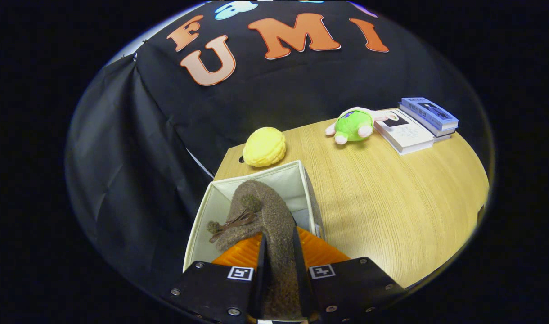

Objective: Open the storage box then place both shoes into the box .Put the left shoe in first, then the right shoe, with the right side of both shoes facing outward in a uniform manner.

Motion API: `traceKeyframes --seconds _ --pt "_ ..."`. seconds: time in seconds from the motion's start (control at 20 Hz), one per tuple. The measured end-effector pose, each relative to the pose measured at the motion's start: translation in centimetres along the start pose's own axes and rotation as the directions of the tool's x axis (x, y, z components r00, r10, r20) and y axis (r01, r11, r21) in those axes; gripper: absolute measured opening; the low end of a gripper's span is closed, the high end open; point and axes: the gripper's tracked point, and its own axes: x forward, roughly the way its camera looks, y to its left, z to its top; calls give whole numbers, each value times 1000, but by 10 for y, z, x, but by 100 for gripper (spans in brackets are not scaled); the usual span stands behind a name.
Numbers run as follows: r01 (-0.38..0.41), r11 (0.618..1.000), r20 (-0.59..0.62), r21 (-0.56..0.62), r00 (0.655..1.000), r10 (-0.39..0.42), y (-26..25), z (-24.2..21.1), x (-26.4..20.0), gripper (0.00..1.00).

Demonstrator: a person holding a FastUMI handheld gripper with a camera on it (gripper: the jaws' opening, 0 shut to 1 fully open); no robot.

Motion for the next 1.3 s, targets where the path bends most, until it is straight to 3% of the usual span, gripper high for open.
traceKeyframes --seconds 0.3,0.55,0.95,1.3 --pt "-83 996 137 16 987 80 -10 40 -40 39" --pt "-81 992 279 -101 954 106 -34 72 -77 61" --pt "9 978 540 -209 835 108 -93 123 -149 74" --pt "81 972 692 -220 715 97 -148 155 -211 81"
